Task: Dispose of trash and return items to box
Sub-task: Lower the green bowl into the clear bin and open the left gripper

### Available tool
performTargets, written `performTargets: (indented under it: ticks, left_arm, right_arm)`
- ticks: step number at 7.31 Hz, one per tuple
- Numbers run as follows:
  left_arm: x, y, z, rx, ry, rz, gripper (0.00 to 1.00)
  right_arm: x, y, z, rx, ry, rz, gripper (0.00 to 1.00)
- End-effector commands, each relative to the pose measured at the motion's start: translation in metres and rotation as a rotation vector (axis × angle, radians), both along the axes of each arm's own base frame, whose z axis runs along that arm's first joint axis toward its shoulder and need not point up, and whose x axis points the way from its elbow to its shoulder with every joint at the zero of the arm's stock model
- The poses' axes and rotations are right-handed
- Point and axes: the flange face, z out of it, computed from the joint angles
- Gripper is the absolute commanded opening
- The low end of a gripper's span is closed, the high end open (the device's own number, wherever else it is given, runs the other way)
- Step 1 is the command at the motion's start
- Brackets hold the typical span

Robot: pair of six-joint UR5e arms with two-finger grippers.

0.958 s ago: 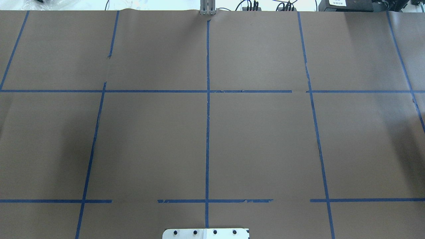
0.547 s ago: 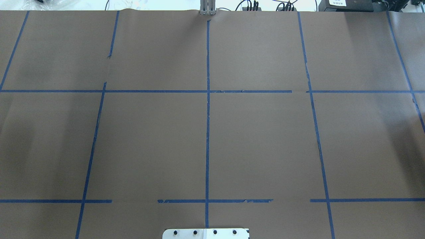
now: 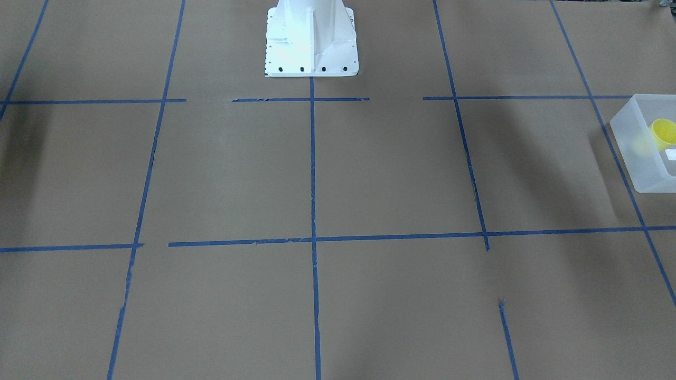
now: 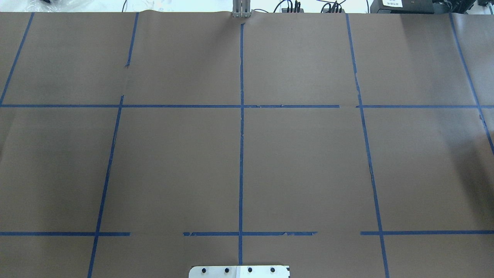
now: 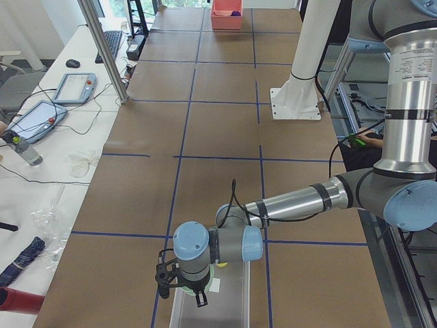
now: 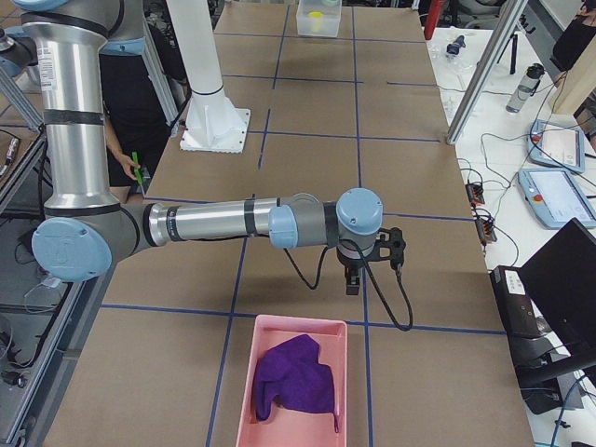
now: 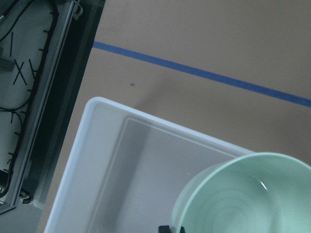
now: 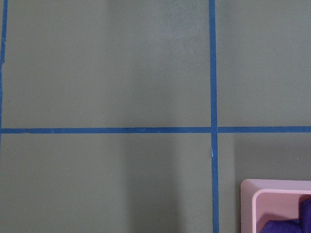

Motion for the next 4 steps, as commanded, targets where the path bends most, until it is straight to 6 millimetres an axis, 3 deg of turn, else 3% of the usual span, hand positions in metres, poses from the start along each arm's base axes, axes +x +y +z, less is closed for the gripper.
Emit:
performTargets:
  ticks: [1, 2, 3, 4]
  left_arm:
    - [-0.0019, 0.0251, 0.0365, 0.000, -0.058, 0.004, 0.00]
    - [-0.0038, 0.0284, 0.0443, 0.009, -0.085, 0.005, 0.07]
    - [-0.0041, 0.0300, 0.0450, 0.009, -0.090, 0.007, 0.99]
    - [-0.0043, 0.0284, 0.0432, 0.011, -0.090, 0.004, 1.00]
  right_arm:
    - [0.0006, -0.0001, -0.0056, 0.012, 0.002, 0.001, 1.00]
    - [0.0006, 0.0007, -0.0094, 0.019, 0.002, 0.001, 1.00]
    - [0.0006, 0.0014, -0.0132, 0.026, 0.002, 0.002, 1.00]
    - [0.0006, 0.0014, -0.0132, 0.026, 0.002, 0.002, 1.00]
